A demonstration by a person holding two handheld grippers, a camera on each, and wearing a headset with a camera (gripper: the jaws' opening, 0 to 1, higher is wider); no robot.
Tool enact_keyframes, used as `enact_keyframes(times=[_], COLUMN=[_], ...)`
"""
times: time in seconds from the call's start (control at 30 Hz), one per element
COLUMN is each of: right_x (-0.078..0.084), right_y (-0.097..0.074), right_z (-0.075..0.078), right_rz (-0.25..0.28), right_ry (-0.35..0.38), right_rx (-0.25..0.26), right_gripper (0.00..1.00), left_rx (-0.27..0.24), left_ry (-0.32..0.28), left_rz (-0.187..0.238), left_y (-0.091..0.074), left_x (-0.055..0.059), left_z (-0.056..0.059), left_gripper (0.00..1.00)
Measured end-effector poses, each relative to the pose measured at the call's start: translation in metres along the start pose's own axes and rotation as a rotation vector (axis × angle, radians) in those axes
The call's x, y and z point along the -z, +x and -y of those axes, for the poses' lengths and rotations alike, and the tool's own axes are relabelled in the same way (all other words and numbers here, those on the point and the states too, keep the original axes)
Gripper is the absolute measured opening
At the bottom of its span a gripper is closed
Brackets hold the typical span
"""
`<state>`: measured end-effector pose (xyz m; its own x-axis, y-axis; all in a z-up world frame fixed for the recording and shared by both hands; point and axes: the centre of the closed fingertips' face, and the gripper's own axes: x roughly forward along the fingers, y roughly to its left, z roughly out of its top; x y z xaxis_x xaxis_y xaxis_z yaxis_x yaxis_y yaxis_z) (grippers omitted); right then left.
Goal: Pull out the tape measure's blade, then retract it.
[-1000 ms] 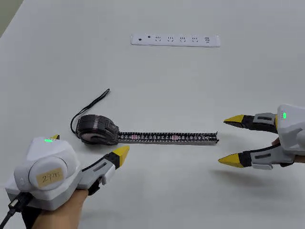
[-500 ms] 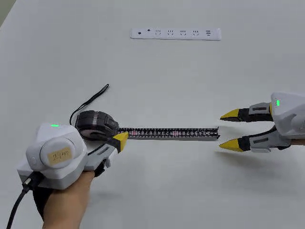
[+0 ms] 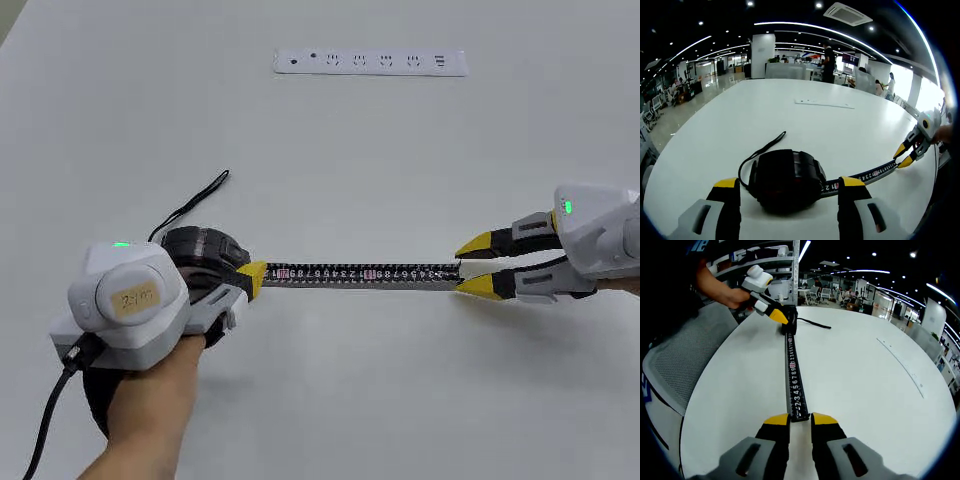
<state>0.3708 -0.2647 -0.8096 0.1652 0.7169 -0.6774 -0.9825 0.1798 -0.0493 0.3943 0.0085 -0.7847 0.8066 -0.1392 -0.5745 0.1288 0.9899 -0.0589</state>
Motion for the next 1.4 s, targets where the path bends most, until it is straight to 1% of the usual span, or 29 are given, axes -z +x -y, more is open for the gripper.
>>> enact_keyframes(times=[0.03, 0.07, 0.23, 0.4, 0.47, 0.53, 0.67, 0.97, 1.17, 1.3, 1.4], right_x=[0.002, 0.003, 0.004, 0.004, 0.004, 0.005, 0.005, 0.006, 0.006, 0.007, 0.007], right_y=[0.005, 0.006, 0.009, 0.008, 0.008, 0.008, 0.007, 0.008, 0.008, 0.008, 0.007], right_z=[0.001, 0.001, 0.000, 0.000, 0.000, 0.000, -0.001, -0.001, -0.002, -0.001, -0.001], right_rz=[-0.010, -0.012, -0.019, -0.018, -0.022, -0.020, -0.024, -0.028, -0.033, -0.037, -0.042], right_ry=[0.001, -0.003, -0.008, -0.011, -0.030, -0.025, -0.045, -0.043, -0.043, -0.041, -0.051], right_rx=[-0.005, -0.007, -0.013, -0.014, -0.013, -0.012, -0.011, -0.010, -0.009, -0.007, -0.005], right_gripper=[0.15, 0.16, 0.14, 0.13, 0.13, 0.13, 0.12, 0.11, 0.11, 0.11, 0.11], left_rx=[-0.013, -0.013, -0.013, -0.014, -0.018, -0.020, -0.029, -0.044, -0.051, -0.061, -0.061], left_ry=[-0.009, -0.004, -0.012, -0.020, -0.023, -0.026, -0.030, -0.040, -0.035, -0.023, -0.014], left_rz=[-0.011, -0.016, -0.021, -0.022, -0.022, -0.022, -0.023, -0.029, -0.029, -0.043, -0.037], left_y=[0.005, 0.005, 0.009, 0.011, 0.012, 0.012, 0.013, 0.015, 0.015, 0.015, 0.013], left_x=[0.002, 0.003, 0.003, 0.003, 0.003, 0.002, 0.003, 0.003, 0.004, 0.004, 0.006], left_z=[-0.002, -0.002, -0.001, 0.000, 0.001, 0.001, 0.000, -0.005, -0.005, -0.005, -0.006], left_gripper=[0.76, 0.76, 0.74, 0.72, 0.72, 0.71, 0.70, 0.65, 0.64, 0.63, 0.61])
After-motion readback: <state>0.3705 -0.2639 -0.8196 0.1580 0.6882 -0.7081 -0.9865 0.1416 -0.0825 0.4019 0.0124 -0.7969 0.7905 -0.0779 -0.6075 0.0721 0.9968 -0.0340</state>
